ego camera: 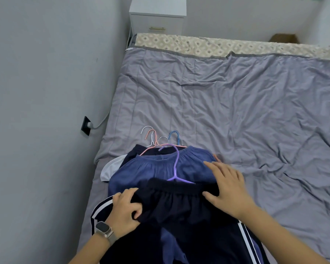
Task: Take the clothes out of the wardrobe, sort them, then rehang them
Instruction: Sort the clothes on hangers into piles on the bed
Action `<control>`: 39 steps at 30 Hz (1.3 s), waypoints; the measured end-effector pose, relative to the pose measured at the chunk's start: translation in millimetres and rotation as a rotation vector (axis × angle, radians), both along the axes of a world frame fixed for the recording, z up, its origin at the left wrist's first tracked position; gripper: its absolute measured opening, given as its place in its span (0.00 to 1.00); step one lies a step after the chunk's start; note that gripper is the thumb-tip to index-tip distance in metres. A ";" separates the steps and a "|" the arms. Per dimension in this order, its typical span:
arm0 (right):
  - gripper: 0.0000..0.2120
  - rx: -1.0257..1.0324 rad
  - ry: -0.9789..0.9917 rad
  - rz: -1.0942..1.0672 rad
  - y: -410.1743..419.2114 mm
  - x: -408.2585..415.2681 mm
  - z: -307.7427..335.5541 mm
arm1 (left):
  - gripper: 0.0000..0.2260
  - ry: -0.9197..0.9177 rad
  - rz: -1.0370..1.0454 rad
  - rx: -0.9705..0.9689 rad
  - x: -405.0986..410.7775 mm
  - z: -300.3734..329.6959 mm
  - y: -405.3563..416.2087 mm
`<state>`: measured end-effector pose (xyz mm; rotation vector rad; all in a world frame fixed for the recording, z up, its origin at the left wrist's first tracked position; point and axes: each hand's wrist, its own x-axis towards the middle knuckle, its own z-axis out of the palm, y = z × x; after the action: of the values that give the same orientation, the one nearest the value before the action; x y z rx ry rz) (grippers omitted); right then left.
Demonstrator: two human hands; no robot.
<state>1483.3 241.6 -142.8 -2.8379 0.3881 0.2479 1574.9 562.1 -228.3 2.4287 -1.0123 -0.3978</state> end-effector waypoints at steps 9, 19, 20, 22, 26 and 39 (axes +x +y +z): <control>0.14 0.201 0.365 -0.042 4.8 9.4 -9.3 | 0.18 0.354 0.010 0.066 9.9 -0.2 -8.5; 0.08 0.227 0.184 -0.144 -3.2 -25.6 -30.4 | 0.21 0.350 0.533 0.288 138.9 -41.7 -79.9; 0.08 0.229 0.182 -0.150 -3.3 -28.4 -34.1 | 0.23 0.339 0.480 0.380 142.6 -53.0 -82.8; 0.08 0.229 0.194 -0.166 -3.6 -33.9 -42.0 | 0.28 0.439 0.503 0.417 147.4 -64.5 -91.8; 0.06 0.278 0.205 -0.211 -4.0 -45.1 -51.7 | 0.29 0.523 0.530 0.385 141.6 -80.3 -91.9; 0.16 0.311 -0.011 -0.329 8.1 -50.8 -7.9 | 0.23 0.640 0.065 0.240 33.4 65.3 -80.3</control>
<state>1432.5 249.7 -150.6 -2.4259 0.7350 0.2047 1608.3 481.8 -163.0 2.2686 -0.6233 -1.2332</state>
